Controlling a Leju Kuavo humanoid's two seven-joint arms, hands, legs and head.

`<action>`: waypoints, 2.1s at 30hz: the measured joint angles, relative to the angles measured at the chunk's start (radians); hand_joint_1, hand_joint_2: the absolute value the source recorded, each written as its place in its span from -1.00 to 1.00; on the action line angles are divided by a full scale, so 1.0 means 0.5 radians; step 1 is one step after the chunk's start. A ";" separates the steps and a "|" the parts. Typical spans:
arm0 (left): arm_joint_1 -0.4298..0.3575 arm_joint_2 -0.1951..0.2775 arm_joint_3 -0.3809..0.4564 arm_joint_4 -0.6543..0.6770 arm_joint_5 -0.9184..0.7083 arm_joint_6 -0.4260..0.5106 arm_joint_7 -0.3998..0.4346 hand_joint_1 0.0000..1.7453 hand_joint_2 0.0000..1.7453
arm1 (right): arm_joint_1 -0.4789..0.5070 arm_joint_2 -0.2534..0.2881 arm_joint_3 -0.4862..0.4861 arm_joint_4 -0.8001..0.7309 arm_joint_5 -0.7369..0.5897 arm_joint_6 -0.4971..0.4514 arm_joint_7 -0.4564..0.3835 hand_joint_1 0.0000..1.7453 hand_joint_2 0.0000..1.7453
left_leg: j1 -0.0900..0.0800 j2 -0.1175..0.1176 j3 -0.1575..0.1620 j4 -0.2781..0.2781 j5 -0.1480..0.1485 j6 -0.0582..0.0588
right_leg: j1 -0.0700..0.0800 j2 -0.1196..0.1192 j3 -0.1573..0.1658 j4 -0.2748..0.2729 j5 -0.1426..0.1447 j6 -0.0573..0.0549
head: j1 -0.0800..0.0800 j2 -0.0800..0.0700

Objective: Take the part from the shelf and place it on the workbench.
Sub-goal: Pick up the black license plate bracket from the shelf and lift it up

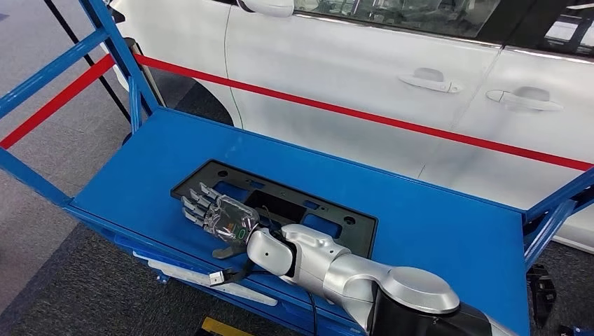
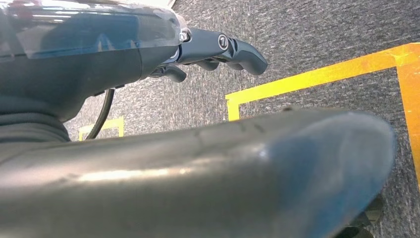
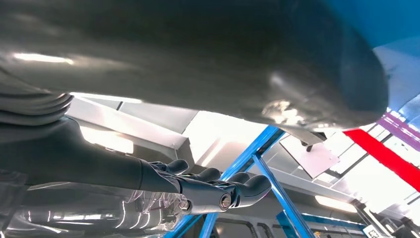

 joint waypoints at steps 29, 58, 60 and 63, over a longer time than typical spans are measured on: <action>0.012 0.002 -0.004 0.000 -0.025 -0.010 0.044 -1.00 -1.00 | -0.022 0.001 -0.305 0.017 -0.664 -0.002 -0.463 -1.00 -1.00 | -0.003 0.000 -0.002 0.007 0.000 0.000 | -0.003 -0.002 0.003 -0.001 0.002 0.002 | 0.000 0.000; -0.011 0.007 -0.004 0.000 -0.015 -0.031 0.024 -1.00 -1.00 | 0.195 0.026 -1.341 -0.077 -1.893 0.421 -1.311 -1.00 1.00 | -0.003 0.000 -0.002 0.007 0.000 0.000 | -0.003 -0.002 0.003 -0.002 0.003 0.002 | 0.000 0.000; -0.011 0.007 -0.004 0.000 -0.015 -0.031 0.024 -1.00 -1.00 | 0.197 0.027 -1.342 -0.077 -1.893 0.421 -1.311 -1.00 1.00 | -0.003 0.000 -0.002 0.007 0.000 0.000 | -0.003 -0.002 0.003 -0.002 0.003 0.002 | 0.000 0.000; -0.011 0.008 -0.004 0.000 -0.015 -0.031 0.024 -1.00 -1.00 | 0.197 0.027 -1.345 -0.077 -1.893 0.421 -1.311 -1.00 1.00 | -0.003 0.000 -0.002 0.007 0.000 0.000 | -0.003 -0.002 0.003 -0.002 0.003 0.002 | 0.000 0.000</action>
